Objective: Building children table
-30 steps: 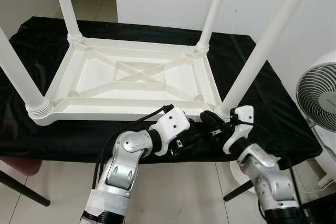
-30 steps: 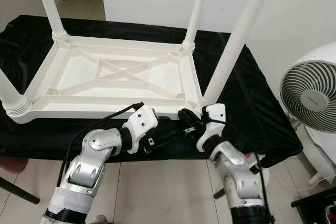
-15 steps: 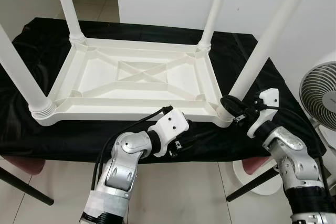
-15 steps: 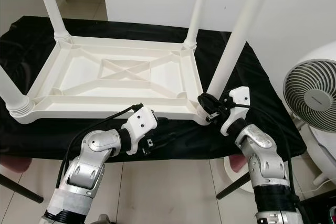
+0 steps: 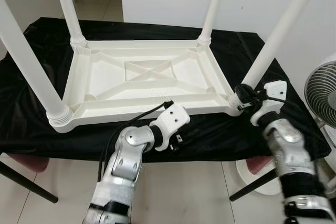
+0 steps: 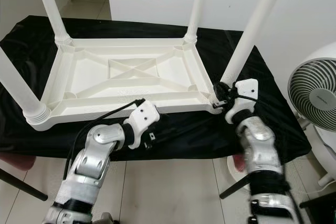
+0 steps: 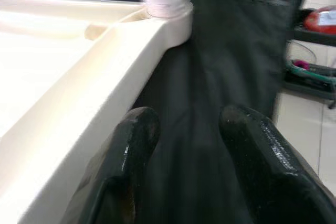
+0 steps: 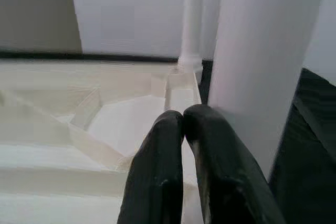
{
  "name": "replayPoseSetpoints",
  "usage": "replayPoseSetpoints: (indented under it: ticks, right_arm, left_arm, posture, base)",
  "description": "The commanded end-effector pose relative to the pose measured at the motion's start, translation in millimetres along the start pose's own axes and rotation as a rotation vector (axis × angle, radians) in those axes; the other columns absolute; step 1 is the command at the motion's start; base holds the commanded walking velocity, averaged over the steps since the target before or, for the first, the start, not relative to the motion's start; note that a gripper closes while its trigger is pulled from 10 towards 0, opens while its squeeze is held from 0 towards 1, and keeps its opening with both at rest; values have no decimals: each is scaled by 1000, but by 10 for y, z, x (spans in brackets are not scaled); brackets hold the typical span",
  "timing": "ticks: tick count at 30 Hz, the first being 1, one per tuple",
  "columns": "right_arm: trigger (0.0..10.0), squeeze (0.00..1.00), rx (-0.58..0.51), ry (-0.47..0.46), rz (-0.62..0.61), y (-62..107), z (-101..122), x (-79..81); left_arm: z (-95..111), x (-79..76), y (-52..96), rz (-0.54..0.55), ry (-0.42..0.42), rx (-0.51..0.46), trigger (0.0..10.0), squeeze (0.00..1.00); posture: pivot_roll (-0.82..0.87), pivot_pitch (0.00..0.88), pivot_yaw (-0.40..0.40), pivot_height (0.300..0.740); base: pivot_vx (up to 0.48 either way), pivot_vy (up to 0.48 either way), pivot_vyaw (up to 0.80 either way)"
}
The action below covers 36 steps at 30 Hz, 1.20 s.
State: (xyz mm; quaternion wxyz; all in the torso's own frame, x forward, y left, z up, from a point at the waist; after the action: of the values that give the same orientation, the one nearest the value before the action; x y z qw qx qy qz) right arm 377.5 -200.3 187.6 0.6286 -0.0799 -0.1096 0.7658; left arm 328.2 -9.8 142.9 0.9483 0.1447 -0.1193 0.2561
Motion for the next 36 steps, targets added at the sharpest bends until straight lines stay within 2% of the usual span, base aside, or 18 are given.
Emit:
replayPoseSetpoints:
  ticks: [1,3,4,5,7,11,12,18,22,24,26,36]
  right_arm:
    - [10000,0,-33,-45,1,51,42,90]
    - [10000,0,-33,-45,1,51,42,90]
    - [10000,0,-26,-82,34,93,4,239]
    - [10000,0,-26,-82,34,93,4,239]
    - [10000,0,-10,-137,87,200,-59,498]
    - [10000,0,-9,-157,94,271,-97,609]
    - [10000,0,-2,-165,91,322,-125,661]
    - [10000,0,2,-174,68,399,-164,706]
    - [10000,0,46,-187,62,556,-224,784]
    - [10000,0,50,-191,62,573,-226,798]
    - [10000,0,56,-195,64,615,-227,845]
    - [10000,0,63,-200,49,678,-230,912]
  left_arm:
    - [-101,581,132,533,23,60,10000,0]
    - [-101,581,132,533,23,60,10000,0]
    - [-104,622,130,548,20,66,10000,0]
    - [-104,622,130,548,20,66,10000,0]
    - [-93,706,96,569,18,72,10000,0]
    - [-61,766,51,579,0,70,10000,0]
    - [-45,786,6,570,-26,76,10000,0]
    - [-7,811,-67,558,-29,67,10000,0]
    - [118,853,-201,524,-52,34,10000,0]
    - [121,860,-217,521,-57,35,10000,0]
    - [92,870,-264,510,-82,63,10000,0]
    - [-102,865,-337,493,-70,159,10000,0]
  posture:
    - [99,61,-33,740]
    - [99,61,-33,740]
    - [97,62,-33,740]
    - [97,62,-33,740]
    - [87,66,-29,740]
    - [83,67,-28,740]
    - [75,69,-26,740]
    - [59,71,-17,740]
    - [32,75,-3,740]
    - [32,75,-3,740]
    - [16,73,7,740]
    - [-23,70,35,740]
  base:
    - [0,0,0]
    - [0,0,0]
    - [0,0,0]
    - [0,0,0]
    - [0,0,0]
    - [0,0,0]
    - [0,0,0]
    - [0,0,0]
    - [0,0,0]
    - [0,0,0]
    - [0,0,0]
    - [0,0,0]
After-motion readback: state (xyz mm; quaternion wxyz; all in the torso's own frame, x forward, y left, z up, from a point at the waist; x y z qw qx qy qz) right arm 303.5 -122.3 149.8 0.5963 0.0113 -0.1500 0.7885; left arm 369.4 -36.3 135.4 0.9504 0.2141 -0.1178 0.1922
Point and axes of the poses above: a point about 5 cm out from each wrist's last joint towards the gripper, its own y axis pointing back from the gripper into the wrist, its own z axis along the axis of the wrist's last joint, x = y × z, the point moved 6 cm from there along -y, pointing out of the wrist towards the gripper, and after that the axes turned 3 degrees about -y, right-handed, at the moved point
